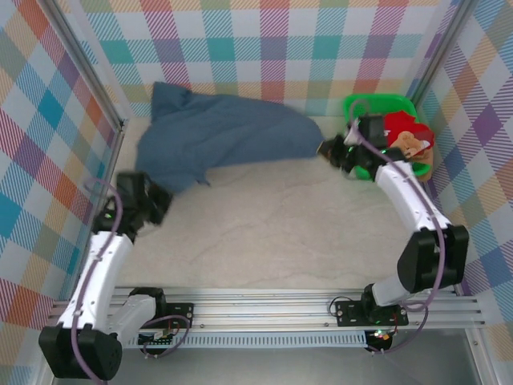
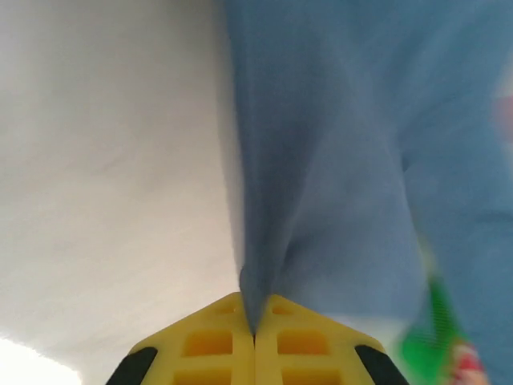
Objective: Fold and stack the t-shirts
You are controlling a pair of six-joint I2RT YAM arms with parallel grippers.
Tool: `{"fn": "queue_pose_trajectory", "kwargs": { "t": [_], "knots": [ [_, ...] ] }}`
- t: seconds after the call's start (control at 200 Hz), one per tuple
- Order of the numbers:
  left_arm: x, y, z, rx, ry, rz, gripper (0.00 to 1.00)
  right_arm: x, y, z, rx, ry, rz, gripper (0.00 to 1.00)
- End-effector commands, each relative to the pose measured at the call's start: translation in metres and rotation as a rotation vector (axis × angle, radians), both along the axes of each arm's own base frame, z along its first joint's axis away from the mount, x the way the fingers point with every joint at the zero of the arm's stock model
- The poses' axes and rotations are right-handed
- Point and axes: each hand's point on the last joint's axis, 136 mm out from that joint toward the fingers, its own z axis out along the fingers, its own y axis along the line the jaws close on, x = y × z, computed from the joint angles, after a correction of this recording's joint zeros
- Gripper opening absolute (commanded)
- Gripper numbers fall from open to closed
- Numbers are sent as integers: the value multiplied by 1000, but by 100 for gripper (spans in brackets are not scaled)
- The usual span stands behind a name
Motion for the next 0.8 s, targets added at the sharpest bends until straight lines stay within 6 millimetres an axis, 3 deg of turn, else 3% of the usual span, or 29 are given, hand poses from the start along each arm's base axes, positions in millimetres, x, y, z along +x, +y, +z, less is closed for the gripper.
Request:
{"fn": "queue_pose_trajectory", "kwargs": {
  "t": [0.0,0.02,0.09,0.15,0.225,0.315,0.39,0.505,0.615,0.7,0.795],
  "knots": [
    [-35,-1,-21,-57,57,96,28,-34,10,-51,-27,165,44,35],
    [-37,1,-21,-49,58,99,36,-39,8,-58,-36,194,37,38],
    [-45,14,-12,24,68,124,49,-49,-1,-69,-88,225,13,44],
    [-48,27,1,96,71,152,53,-50,-8,-70,-127,218,-11,46],
    [-30,27,16,113,26,138,53,-43,-11,-68,-159,199,-9,47],
    [-2,19,21,97,19,104,48,-25,-7,-65,-167,180,8,45],
    [22,17,16,110,57,91,38,-9,-1,-69,-184,169,24,42],
    [62,20,4,155,116,64,28,16,9,-81,-205,182,47,39],
    [95,31,-19,157,166,94,24,34,18,-99,-217,218,70,37],
    [101,36,-38,153,265,87,21,36,20,-110,-239,260,79,36],
    [93,29,-39,171,318,31,20,28,9,-115,-300,288,57,36]
  ]
}}
